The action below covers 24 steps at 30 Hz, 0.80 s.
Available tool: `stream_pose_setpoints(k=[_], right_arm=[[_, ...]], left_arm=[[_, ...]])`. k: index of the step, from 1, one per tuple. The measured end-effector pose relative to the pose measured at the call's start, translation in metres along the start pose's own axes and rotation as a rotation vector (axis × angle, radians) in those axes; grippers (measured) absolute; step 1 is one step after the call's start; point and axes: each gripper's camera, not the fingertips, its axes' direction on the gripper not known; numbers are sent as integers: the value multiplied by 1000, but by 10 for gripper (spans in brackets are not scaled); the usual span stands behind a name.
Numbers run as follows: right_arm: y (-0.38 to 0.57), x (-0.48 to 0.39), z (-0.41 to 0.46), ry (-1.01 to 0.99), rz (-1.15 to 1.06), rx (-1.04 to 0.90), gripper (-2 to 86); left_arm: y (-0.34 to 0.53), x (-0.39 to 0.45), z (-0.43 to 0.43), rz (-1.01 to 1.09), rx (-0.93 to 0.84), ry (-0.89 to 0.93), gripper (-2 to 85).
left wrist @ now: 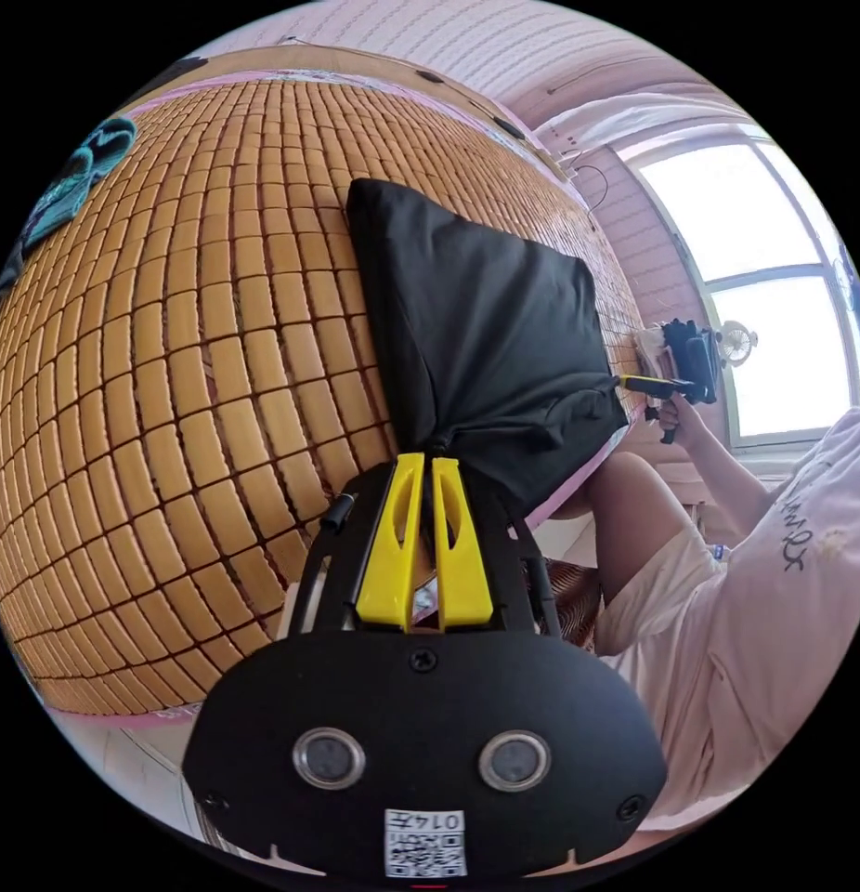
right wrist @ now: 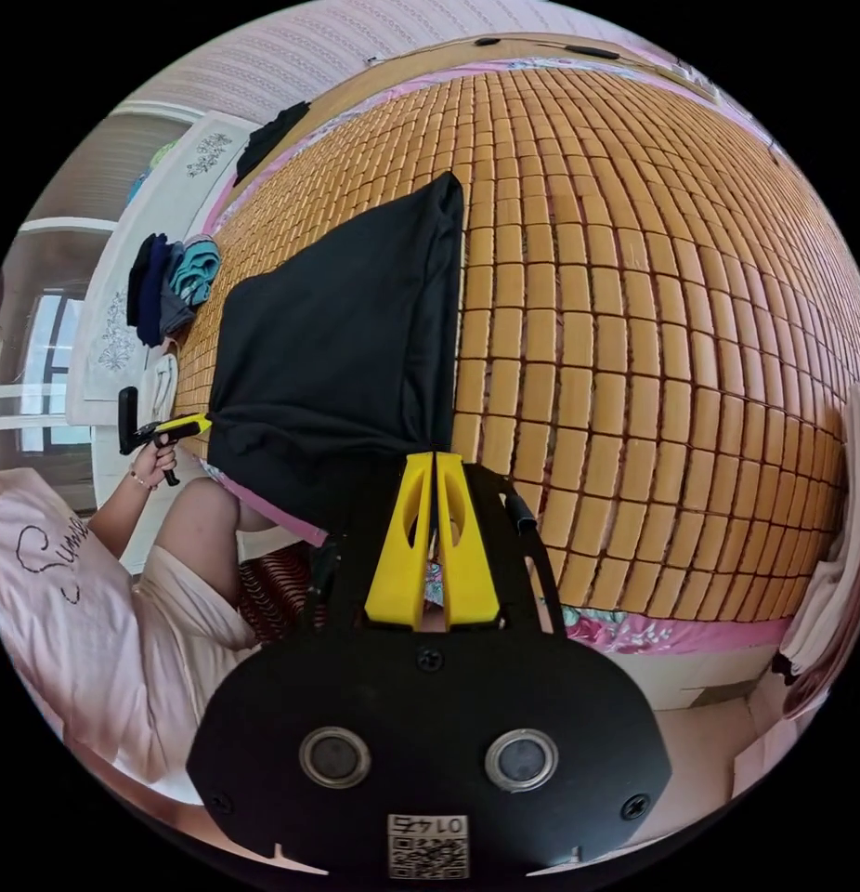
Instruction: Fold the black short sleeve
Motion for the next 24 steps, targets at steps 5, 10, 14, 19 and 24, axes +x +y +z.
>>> stream_pose_setpoints(k=[5, 10, 14, 19, 24], right_arm=[[27, -26, -17, 78, -77, 122, -3], [67, -48, -54, 78, -155, 210, -3], [88, -48, -51, 146, -59, 214, -2], [123, -59, -57, 92, 119, 295, 7], [125, -122, -15, -37, 25, 209, 59]], left_arm=[[25, 17, -17, 58, 119, 2, -9], [56, 69, -62, 206, 198, -49, -7], [70, 81, -52, 111, 161, -163, 6], [94, 107, -68, -43, 263, -143, 35], [89, 173, -34, 2, 209, -87, 40]])
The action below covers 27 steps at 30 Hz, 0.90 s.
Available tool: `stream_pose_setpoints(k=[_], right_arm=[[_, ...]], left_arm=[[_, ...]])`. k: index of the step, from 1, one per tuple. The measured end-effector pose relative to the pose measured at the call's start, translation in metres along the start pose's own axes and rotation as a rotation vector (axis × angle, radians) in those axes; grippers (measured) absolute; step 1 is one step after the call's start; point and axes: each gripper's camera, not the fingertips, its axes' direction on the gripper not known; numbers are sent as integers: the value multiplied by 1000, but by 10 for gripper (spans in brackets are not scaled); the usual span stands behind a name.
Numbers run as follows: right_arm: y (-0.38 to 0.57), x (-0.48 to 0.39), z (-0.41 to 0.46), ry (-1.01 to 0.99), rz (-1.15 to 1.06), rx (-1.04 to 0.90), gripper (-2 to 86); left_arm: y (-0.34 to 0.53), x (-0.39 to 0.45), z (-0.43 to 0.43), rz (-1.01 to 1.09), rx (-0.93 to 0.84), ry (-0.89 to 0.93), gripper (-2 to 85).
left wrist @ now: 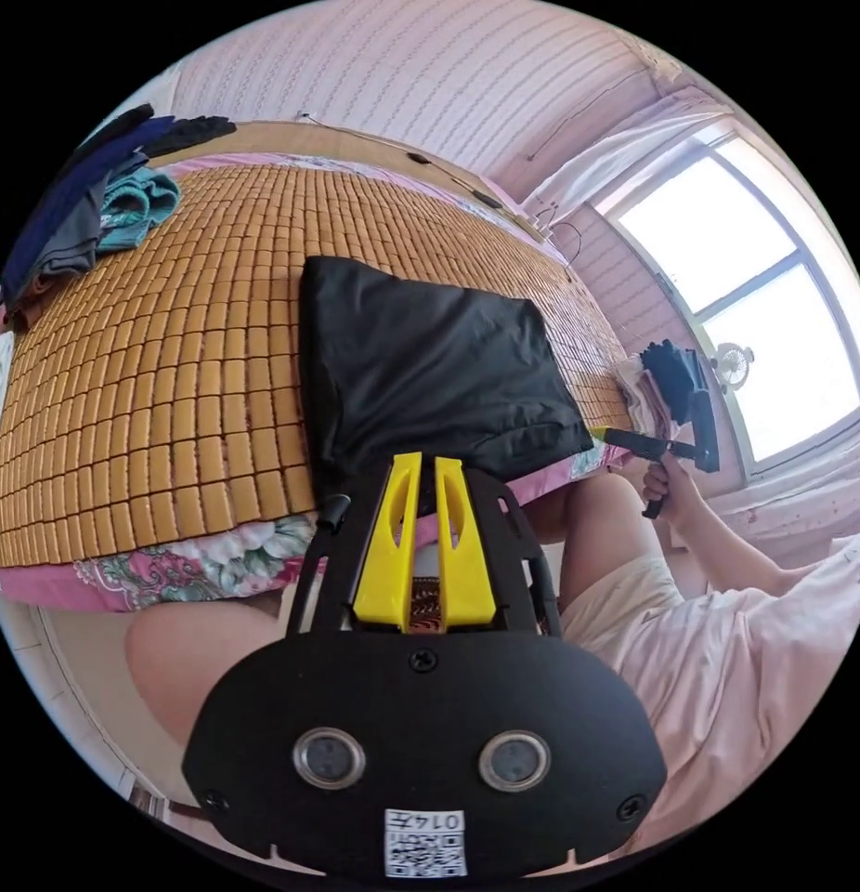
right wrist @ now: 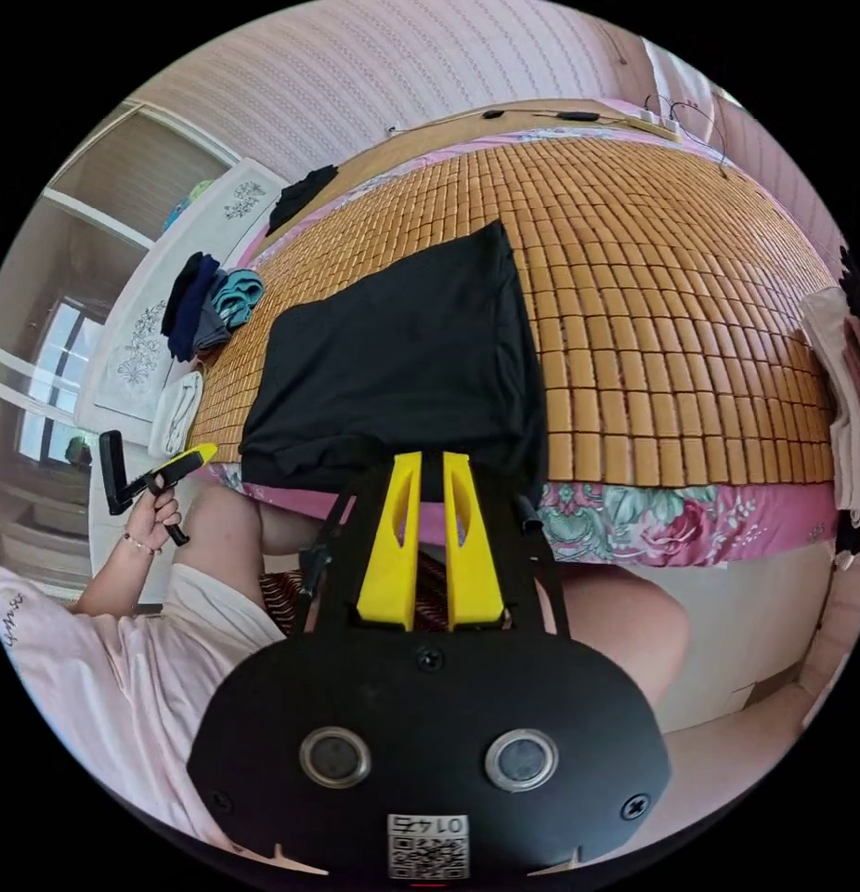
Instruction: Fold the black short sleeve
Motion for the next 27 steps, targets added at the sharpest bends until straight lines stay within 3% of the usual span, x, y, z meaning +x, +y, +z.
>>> stream_pose_setpoints(k=[5, 8, 16, 21, 27], right_arm=[[-18, -32, 38, 82, -34, -91, 77], [-23, -37, 42, 122, -51, -119, 31], [-8, -29, 27, 30, -33, -250, 10], [-16, -24, -2, 23, -57, -211, 24], [-100, -18, -44, 150, -110, 16, 57]], left_arm=[[-41, 62, 65, 98, -141, -79, 56], [-55, 82, 101, 180, -264, -148, 48], [-50, 96, 104, 280, -334, -169, -8], [-57, 77, 59, 222, -276, -38, 3], [-127, -11, -20, 67, -38, -114, 11]])
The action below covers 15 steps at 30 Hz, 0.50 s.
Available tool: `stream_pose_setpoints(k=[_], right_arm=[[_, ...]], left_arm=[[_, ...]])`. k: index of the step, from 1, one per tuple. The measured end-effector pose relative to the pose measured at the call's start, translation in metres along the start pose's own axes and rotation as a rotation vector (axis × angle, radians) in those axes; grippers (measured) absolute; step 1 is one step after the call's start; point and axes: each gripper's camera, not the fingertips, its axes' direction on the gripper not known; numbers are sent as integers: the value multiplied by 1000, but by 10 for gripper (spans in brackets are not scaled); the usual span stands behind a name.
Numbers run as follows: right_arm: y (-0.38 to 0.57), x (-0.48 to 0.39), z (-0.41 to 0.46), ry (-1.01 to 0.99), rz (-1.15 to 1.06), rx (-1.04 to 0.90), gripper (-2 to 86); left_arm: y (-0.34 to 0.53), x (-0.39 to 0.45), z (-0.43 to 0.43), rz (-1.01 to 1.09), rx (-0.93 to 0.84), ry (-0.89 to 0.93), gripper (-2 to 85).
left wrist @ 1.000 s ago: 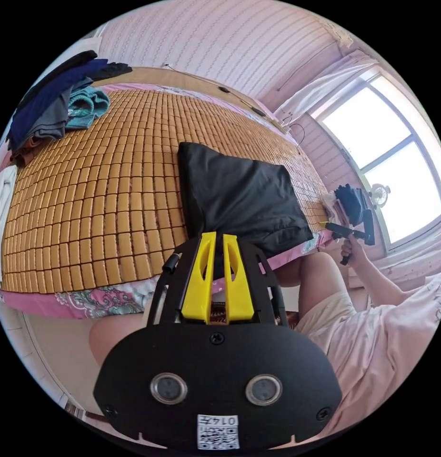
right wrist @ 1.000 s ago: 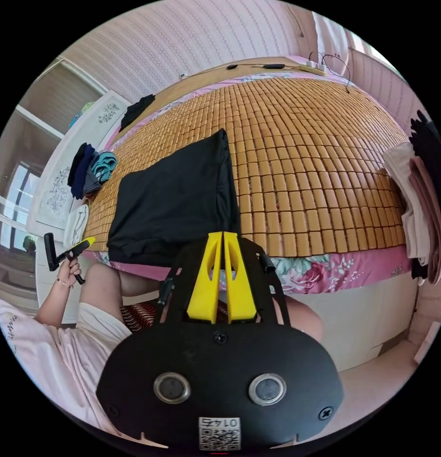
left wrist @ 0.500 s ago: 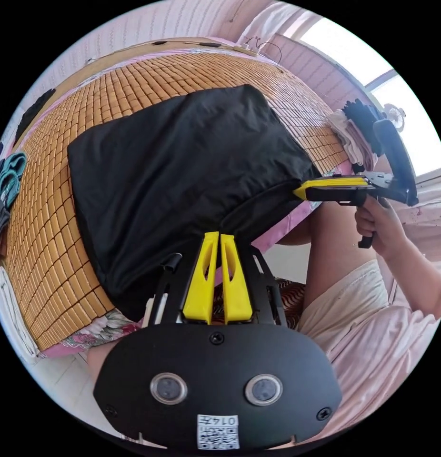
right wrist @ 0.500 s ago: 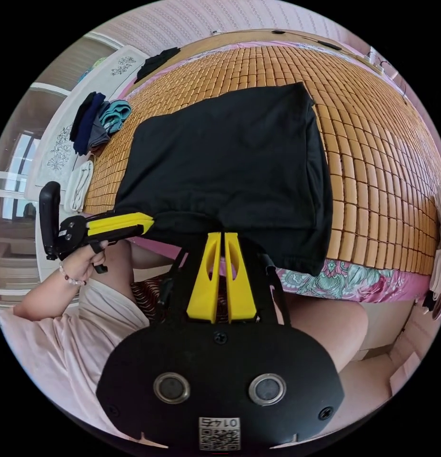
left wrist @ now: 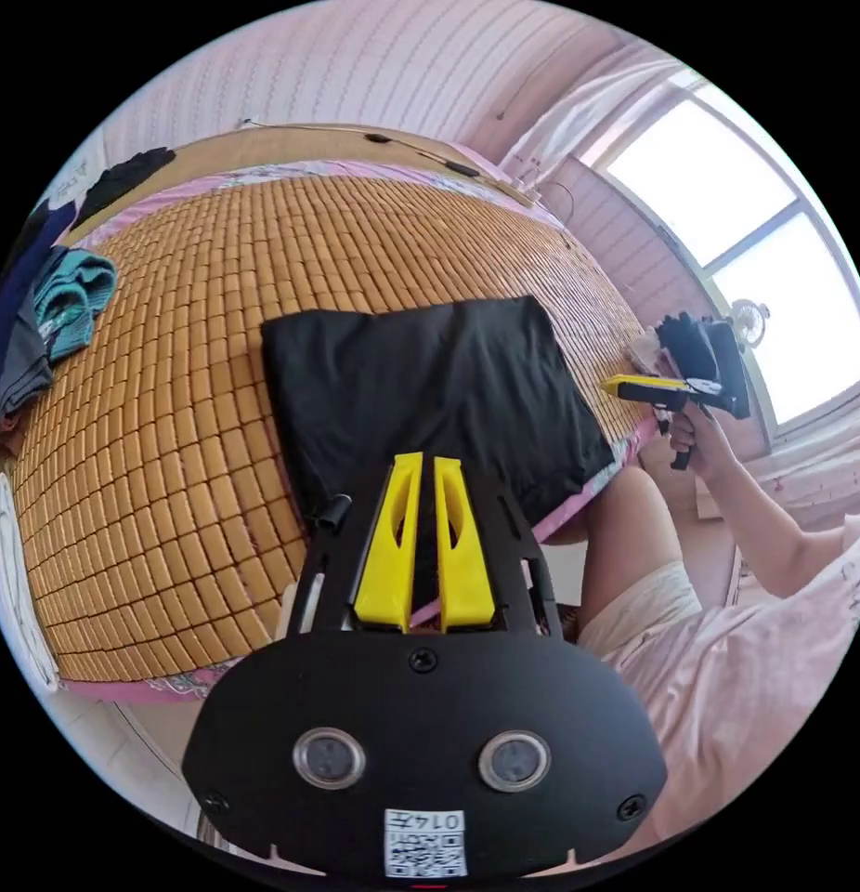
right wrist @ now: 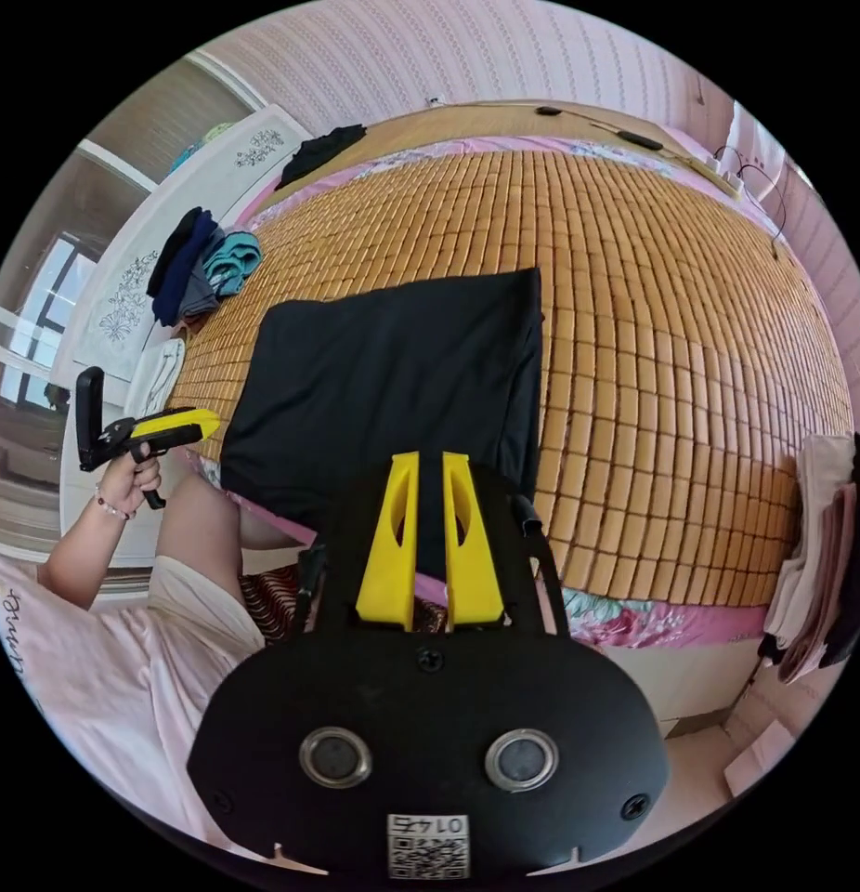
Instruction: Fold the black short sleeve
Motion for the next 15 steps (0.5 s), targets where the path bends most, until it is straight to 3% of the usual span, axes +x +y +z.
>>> stream_pose_setpoints(k=[4, 10, 15], right_arm=[[-66, 29, 13, 19, 103, 61, 82], [-132, 58, 61, -21, 253, 6, 88], [-145, 60, 85, 26, 263, -57, 17]], left_arm=[[-53, -85, -7, -236, 132, -51, 26], [-96, -144, 41, -417, 47, 10, 66], [-91, -159, 49, -472, 54, 3, 1]])
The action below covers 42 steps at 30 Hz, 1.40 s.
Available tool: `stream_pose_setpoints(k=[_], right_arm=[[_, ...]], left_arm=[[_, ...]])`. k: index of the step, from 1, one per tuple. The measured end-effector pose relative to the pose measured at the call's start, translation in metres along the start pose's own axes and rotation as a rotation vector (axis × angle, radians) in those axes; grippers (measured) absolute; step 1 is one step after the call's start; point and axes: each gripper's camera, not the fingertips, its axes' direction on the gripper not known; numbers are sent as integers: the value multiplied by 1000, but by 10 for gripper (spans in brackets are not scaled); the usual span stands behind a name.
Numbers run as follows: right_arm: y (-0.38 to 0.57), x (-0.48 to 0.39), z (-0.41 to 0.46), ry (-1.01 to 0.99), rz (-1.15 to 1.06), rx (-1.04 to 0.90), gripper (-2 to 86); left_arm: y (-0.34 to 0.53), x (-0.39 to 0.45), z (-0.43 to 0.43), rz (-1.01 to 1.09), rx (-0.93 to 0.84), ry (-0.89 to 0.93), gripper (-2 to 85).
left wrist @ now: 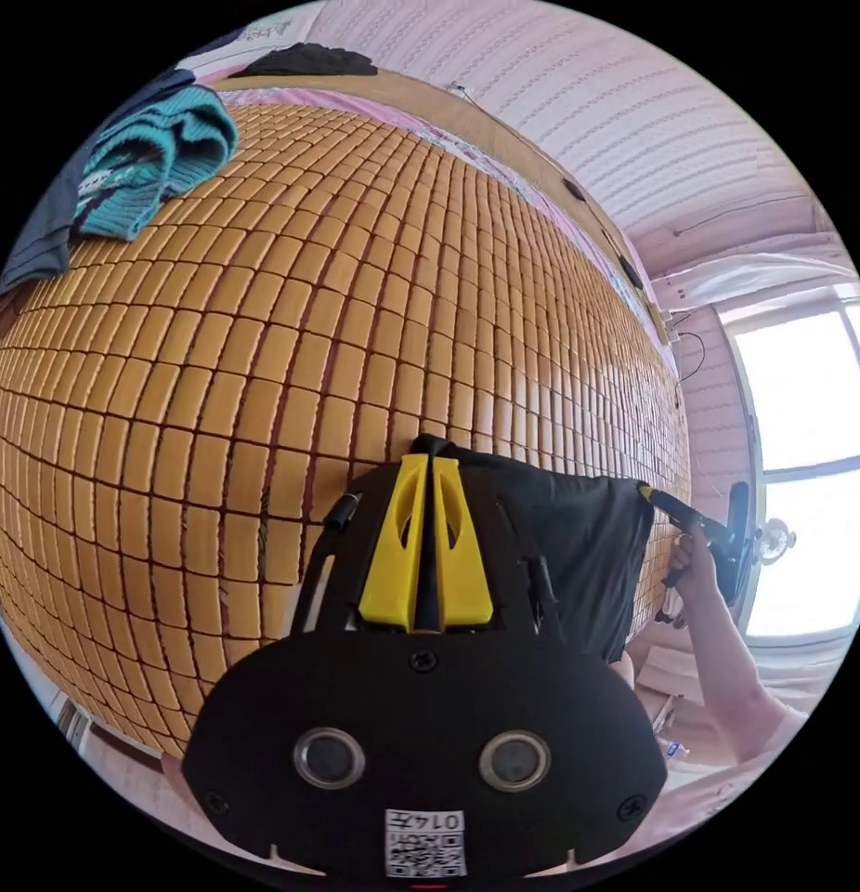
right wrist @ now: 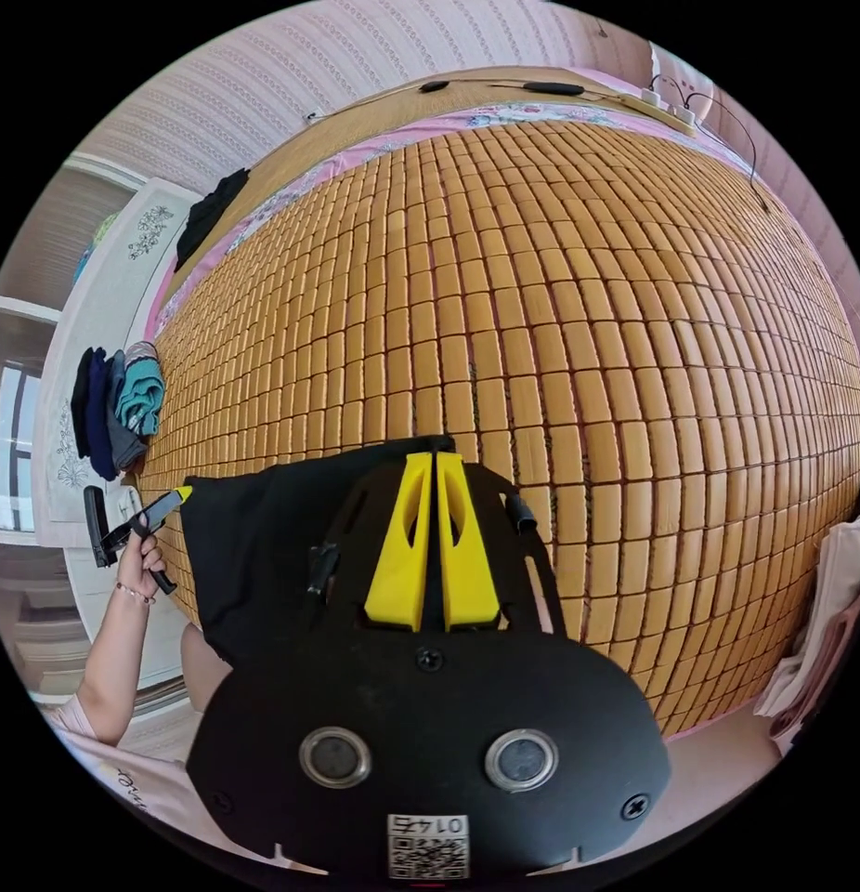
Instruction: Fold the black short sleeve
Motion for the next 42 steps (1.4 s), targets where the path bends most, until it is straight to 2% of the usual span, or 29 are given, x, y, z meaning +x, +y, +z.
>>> stream_pose_setpoints(k=[2, 7, 9, 13, 16, 19, 20, 27, 33, 36, 39, 41, 42], right_arm=[[-2, 3, 1, -15, 20, 8, 17], [-1, -4, -9, -104, 22, 23, 67], [20, -14, -38, -66, 1, 104, 83], [83, -49, -63, 14, -121, 139, 31], [134, -96, -32, 12, -241, -19, 7], [165, -141, 15, 40, -317, -216, -5], [173, -153, 31, 111, -337, -275, -7], [186, -211, 58, 335, -521, -233, -9], [176, -234, 63, 331, -534, -260, -9], [184, -251, 60, 310, -557, -195, -9], [187, -255, 91, 326, -559, -312, -9], [187, -256, 91, 298, -548, -268, -9], [184, -255, 91, 274, -524, -266, -9]], left_arm=[[4, -13, -8, -53, 65, 4, -3], [7, -8, -16, -36, 59, 10, 33], [17, -3, -37, -9, 107, -21, 36], [76, 19, -80, 142, 144, 129, -2], [146, 64, -86, 325, 102, 174, -8], [212, 112, -70, 468, 17, 150, -9], [233, 128, -60, 511, -23, 132, -10], [307, 197, -31, 719, -96, 84, -10], [322, 239, -27, 822, 11, -67, -10], [322, 250, -10, 834, -25, -82, -10], [330, 258, 10, 853, -59, -84, -10], [340, 261, 33, 872, -185, -113, -10], [344, 261, 34, 888, -183, -107, -10]])
